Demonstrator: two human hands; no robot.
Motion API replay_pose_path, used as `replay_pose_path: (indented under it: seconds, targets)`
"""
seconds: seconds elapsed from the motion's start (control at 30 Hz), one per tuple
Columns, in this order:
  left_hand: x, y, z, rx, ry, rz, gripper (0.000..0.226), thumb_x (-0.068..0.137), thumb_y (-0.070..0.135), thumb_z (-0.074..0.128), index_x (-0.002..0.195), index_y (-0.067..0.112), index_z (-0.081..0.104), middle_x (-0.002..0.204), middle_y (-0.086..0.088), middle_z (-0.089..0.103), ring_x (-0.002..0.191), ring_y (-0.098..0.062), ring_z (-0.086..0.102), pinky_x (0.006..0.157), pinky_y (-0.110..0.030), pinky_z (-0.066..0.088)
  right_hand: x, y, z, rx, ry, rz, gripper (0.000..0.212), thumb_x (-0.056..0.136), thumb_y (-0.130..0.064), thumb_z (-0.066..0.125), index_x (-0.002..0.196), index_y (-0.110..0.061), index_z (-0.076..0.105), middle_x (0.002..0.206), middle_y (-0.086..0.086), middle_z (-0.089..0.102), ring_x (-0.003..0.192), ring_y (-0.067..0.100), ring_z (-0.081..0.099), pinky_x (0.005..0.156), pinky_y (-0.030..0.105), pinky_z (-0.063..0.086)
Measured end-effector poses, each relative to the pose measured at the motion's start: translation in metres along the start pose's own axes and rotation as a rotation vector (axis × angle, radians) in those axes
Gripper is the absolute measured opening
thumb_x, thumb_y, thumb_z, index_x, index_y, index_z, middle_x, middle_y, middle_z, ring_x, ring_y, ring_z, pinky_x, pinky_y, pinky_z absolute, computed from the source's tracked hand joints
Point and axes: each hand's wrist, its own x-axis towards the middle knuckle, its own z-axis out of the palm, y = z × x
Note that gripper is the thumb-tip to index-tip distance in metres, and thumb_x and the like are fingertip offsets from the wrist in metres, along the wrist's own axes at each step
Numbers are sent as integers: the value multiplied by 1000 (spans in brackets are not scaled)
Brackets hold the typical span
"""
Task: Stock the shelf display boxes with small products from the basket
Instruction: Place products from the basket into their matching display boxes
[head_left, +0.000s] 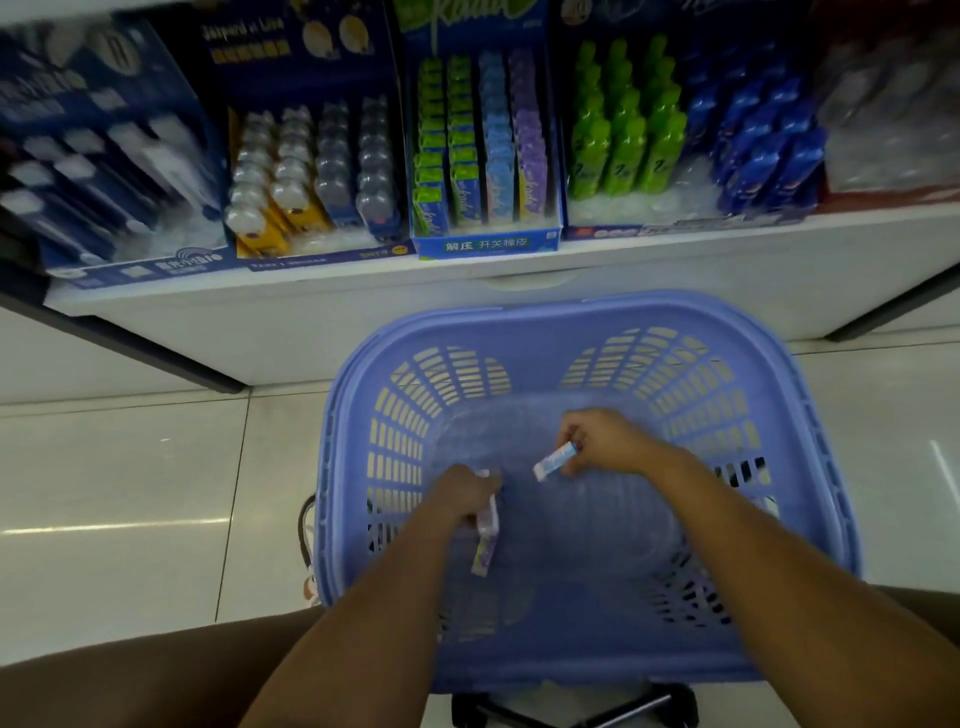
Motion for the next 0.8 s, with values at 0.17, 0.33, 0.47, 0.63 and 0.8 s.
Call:
replay_pose_path:
  seconds: [0.17, 0.33, 0.47, 0.63, 0.8]
  targets:
    - [-29, 44, -30, -601, -66, 67, 28, 97, 20, 47, 75, 5, 53, 71, -17, 55, 64, -26, 58, 64, -39, 53, -27, -38, -47, 360, 74, -125, 26, 76, 7, 71, 97, -7, 67, 87, 12, 64, 80, 17, 59, 73, 30, 49]
    - [-79, 70, -71, -767, -17, 343, 13, 96, 17, 52, 86, 9, 55, 67, -7, 51, 49, -11, 55, 55, -28, 46, -66, -93, -76, 509, 220, -249, 30, 80, 6, 67, 109, -1, 64, 81, 3, 66, 68, 4, 65, 66, 15, 55]
    - [-115, 85, -97, -719, 74, 524, 22, 96, 35, 52, 94, 16, 62, 65, 4, 56, 46, -5, 47, 42, -17, 36, -91, -141, -96, 542, 559, -383, 23, 77, 4, 71, 98, -5, 64, 79, 1, 65, 61, -6, 62, 64, 9, 51]
    - [-144, 97, -115, -834, 128, 609, 37, 101, 38, 39, 91, 15, 66, 59, 3, 53, 42, -7, 40, 38, -18, 27, -93, -186, -117, 338, 870, -546, 14, 85, -10, 68, 98, -14, 64, 84, -8, 62, 71, -2, 61, 70, 12, 52]
    - [-152, 102, -118, -938, 87, 624, 35, 101, 30, 38, 91, 13, 66, 62, 1, 59, 45, -8, 49, 42, -19, 39, -66, -206, -125, 49, 893, -513, 14, 84, -15, 68, 98, -11, 64, 94, 1, 65, 82, 11, 61, 69, 7, 47]
